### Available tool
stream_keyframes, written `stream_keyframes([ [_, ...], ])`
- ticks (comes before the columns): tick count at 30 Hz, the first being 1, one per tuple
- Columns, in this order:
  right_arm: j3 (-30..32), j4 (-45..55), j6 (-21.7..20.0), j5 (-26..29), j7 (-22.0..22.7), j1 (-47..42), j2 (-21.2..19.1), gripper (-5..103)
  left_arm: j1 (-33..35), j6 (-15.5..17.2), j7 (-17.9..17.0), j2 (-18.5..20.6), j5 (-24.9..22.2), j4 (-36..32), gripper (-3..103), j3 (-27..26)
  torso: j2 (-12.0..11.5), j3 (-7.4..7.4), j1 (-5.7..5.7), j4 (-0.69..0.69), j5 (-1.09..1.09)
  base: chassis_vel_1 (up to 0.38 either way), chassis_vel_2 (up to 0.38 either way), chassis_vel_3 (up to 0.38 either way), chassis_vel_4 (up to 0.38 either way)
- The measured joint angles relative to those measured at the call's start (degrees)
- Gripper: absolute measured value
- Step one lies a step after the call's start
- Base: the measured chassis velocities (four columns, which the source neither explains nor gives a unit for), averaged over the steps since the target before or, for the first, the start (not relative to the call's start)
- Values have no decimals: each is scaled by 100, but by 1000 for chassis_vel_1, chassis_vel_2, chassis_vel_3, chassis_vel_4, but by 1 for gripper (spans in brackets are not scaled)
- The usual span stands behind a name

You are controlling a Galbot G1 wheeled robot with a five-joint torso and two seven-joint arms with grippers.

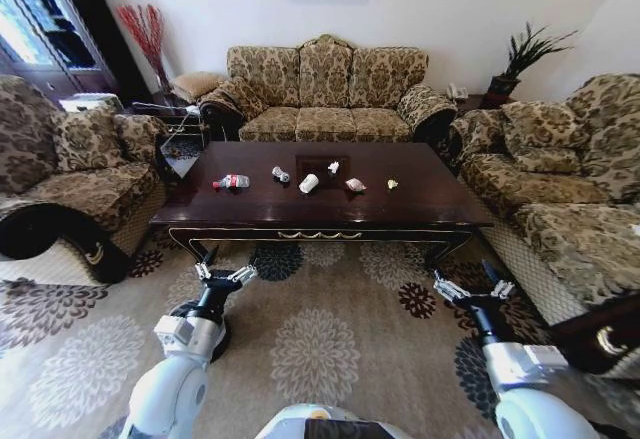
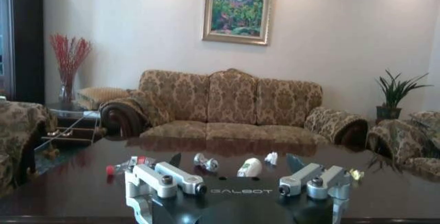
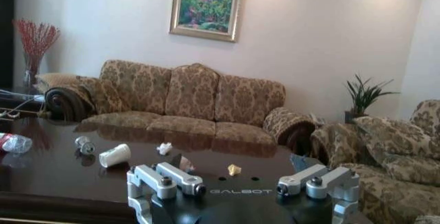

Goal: Move to the front of the table and place the trash on the table into the trash bin.

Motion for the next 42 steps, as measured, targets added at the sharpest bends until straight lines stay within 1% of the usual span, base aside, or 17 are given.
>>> stream_keyframes([
  [18, 33, -36, -9, 79, 23, 17, -22, 100, -45, 59, 0, 4, -24, 15, 100, -24, 0, 0, 0, 0, -1, 0, 0, 0, 0],
  [27, 45, -3, 107, 71, -29, -41, 34, 100, -31, 43, 5, -1, -54, 20, 100, -49, 0, 0, 0, 0, -1, 0, 0, 0, 0],
  [30, 54, -2, 150, 26, -29, -64, 59, 100, -45, 46, 5, -3, -125, 4, 100, -67, 0, 0, 0, 0, -1, 0, 0, 0, 0],
  [38, 40, 67, 150, -58, -28, -107, 93, 100, -12, 45, 4, -22, -139, -33, 100, -92, 0, 0, 0, 0, -1, 0, 0, 0, 0],
  [42, 33, 111, 106, -145, 44, -117, 112, 100, 27, 32, 7, -26, -145, -98, 100, -134, 0, 0, 0, 0, -1, 0, 0, 0, 0],
])
